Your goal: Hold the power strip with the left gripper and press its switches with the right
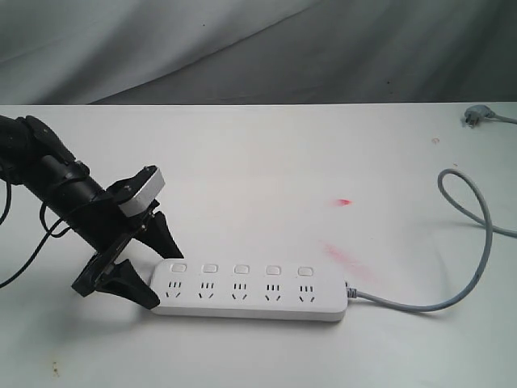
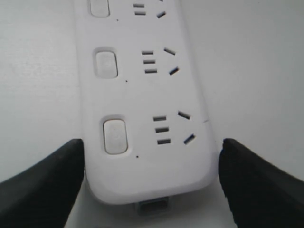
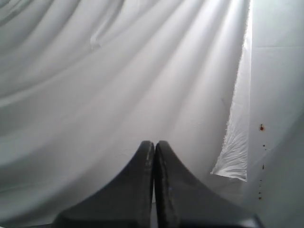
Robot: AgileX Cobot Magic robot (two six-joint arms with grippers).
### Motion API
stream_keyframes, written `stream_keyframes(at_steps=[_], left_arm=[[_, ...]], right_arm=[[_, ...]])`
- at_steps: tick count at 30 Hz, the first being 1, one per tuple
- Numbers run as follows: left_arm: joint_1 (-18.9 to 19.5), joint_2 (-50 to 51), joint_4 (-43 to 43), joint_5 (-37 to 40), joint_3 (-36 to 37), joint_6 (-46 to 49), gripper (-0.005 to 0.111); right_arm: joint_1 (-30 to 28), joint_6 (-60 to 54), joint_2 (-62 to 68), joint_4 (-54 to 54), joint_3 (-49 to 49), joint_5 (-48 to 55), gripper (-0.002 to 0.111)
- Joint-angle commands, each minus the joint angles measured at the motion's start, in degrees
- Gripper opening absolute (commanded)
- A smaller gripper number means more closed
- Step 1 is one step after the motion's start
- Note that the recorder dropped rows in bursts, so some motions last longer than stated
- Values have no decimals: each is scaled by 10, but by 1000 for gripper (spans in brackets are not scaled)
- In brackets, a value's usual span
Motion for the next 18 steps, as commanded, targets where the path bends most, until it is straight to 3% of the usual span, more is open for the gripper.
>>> stream_keyframes(at_steps=[1, 18], left_arm=[[-3, 5, 17, -48, 4, 5, 61], [-3, 5, 17, -48, 4, 5, 61]], right_arm=[[0, 4, -5, 1, 1, 7, 0], [0, 35, -18, 33, 1, -40, 0]])
